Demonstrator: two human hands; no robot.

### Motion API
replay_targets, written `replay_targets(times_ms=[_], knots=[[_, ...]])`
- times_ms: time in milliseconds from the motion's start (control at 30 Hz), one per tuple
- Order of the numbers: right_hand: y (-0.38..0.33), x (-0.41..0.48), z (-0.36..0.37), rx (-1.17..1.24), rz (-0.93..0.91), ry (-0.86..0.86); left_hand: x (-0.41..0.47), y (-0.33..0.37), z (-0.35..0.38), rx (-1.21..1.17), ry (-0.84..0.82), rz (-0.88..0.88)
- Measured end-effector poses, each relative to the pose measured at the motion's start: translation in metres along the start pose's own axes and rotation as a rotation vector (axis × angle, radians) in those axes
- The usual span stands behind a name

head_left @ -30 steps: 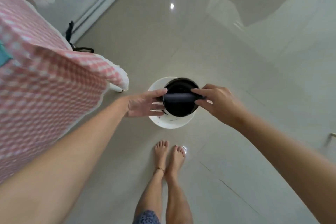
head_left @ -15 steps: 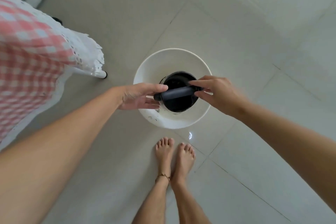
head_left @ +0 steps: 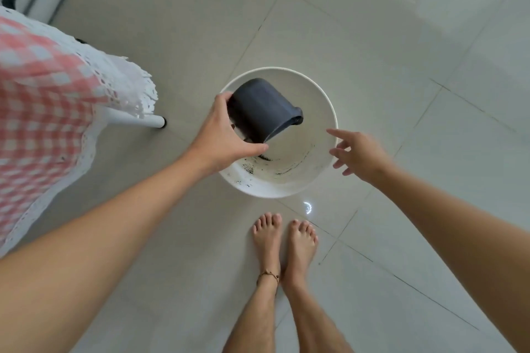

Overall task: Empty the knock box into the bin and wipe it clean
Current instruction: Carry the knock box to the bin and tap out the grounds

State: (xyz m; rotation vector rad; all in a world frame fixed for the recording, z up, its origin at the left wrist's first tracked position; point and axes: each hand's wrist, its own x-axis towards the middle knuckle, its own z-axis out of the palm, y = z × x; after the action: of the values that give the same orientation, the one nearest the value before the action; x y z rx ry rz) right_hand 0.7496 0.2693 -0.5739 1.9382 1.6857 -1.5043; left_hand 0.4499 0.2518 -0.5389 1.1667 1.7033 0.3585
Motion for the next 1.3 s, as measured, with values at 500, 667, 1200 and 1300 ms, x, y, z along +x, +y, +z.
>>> replay_targets(times_ms=[500, 667, 1200, 1300], knots=[[0.013, -0.004, 0.019, -0.257, -0.199, 0.136, -0.026, 0.005, 0.014, 0.476, 0.124, 0.639], [0.015, -0.003, 0.02, -0.248, -0.229, 0.154, -0.024, 0.006, 0.016, 0.518, 0.156, 0.712], [0.017, 0.001, 0.019, -0.275, -0.263, 0.17, -0.019, 0.006, 0.023, 0.552, 0.163, 0.805], [0.017, 0.002, 0.019, -0.266, -0.261, 0.172, -0.017, 0.004, 0.023, 0.546, 0.174, 0.824]])
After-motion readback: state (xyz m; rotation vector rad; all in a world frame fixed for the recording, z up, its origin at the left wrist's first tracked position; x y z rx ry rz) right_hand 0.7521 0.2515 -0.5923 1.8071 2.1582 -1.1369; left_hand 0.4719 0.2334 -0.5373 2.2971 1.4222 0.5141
